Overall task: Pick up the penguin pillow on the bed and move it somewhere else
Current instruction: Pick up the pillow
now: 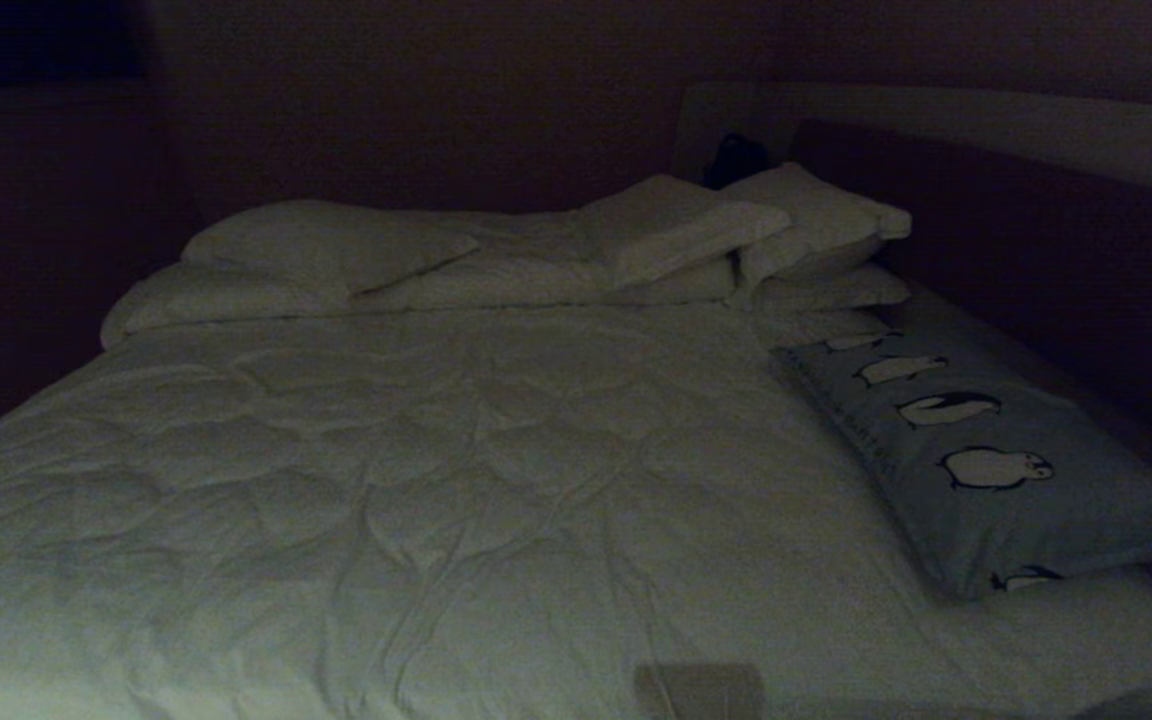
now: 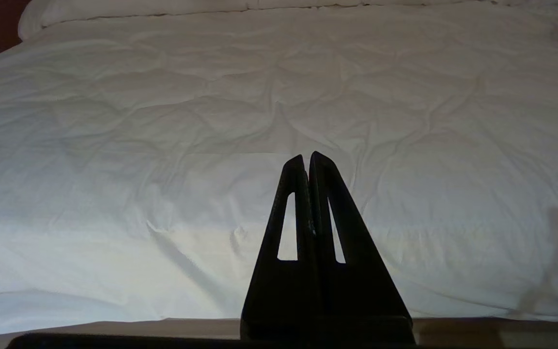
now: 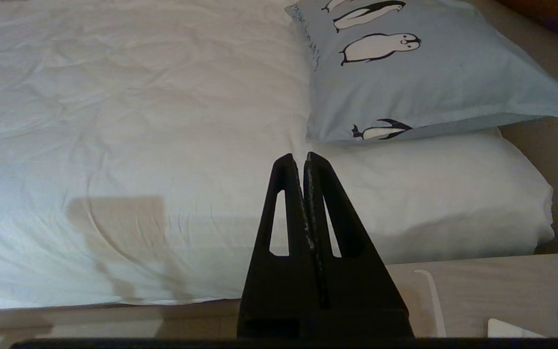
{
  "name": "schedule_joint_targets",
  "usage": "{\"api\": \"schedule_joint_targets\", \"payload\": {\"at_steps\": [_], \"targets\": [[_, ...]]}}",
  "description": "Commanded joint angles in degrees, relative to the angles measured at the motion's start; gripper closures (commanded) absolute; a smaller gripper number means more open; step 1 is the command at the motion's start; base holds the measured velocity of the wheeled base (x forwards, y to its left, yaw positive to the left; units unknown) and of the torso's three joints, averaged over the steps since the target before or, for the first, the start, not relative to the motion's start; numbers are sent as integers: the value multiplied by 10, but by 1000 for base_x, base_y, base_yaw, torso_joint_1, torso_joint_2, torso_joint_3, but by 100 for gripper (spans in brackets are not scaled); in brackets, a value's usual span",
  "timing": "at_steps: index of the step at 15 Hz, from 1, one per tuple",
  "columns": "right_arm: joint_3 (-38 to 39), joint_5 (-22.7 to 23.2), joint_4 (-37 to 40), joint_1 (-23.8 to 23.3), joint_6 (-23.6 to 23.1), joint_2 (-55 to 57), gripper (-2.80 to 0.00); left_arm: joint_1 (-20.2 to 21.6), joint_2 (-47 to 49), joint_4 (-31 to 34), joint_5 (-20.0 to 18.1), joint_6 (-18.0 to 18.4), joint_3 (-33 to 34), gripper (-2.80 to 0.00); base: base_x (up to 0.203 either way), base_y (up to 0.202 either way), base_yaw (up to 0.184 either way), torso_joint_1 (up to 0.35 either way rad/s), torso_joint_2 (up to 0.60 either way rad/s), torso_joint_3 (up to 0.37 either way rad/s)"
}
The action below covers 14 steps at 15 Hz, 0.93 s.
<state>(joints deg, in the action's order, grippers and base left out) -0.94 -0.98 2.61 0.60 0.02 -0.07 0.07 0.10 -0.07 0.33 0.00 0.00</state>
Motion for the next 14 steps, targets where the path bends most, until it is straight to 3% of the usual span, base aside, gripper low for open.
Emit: {"api": "schedule_joint_targets", "payload": {"at_steps": [1, 10, 14], "targets": [[0, 0, 0, 0, 1, 1, 0, 0, 0, 0, 0, 0, 0, 0, 0, 0, 0, 0, 0, 0], [2, 4, -11, 0, -11, 2, 0, 0, 0, 0, 0, 0, 0, 0, 0, 0, 0, 0, 0, 0], [-41, 15, -13, 0, -14, 2, 0, 0, 0, 0, 0, 0, 0, 0, 0, 0, 0, 0, 0, 0]]}}
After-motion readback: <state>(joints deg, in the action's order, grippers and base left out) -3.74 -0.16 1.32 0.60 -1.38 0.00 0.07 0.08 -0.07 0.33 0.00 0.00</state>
